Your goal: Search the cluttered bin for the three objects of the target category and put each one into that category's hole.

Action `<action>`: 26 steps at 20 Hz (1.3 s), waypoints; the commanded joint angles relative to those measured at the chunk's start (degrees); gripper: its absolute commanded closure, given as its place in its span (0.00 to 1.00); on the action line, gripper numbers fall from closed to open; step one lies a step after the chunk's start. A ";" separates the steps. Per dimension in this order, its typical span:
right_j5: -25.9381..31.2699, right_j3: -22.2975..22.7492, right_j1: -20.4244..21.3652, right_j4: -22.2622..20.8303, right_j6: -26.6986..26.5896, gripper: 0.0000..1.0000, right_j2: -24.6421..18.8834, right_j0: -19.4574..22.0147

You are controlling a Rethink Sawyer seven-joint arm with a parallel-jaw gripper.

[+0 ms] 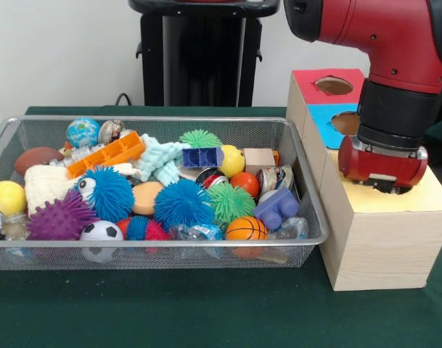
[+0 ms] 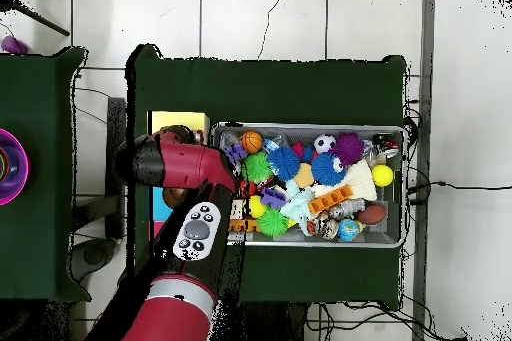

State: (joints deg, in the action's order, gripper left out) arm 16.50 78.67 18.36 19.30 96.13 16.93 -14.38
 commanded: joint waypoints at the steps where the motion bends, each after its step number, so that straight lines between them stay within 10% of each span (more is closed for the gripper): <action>1: 3.36 5.98 1.62 -1.22 8.79 1.00 -3.91 3.36; 9: 17.74 12.63 16.27 -2.74 7.90 1.00 1.96 -1.06; 26: 29.14 10.66 23.31 -4.44 6.99 1.00 4.88 -1.85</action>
State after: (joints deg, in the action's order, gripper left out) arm 36.06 85.52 40.22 19.12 96.11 22.48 -17.29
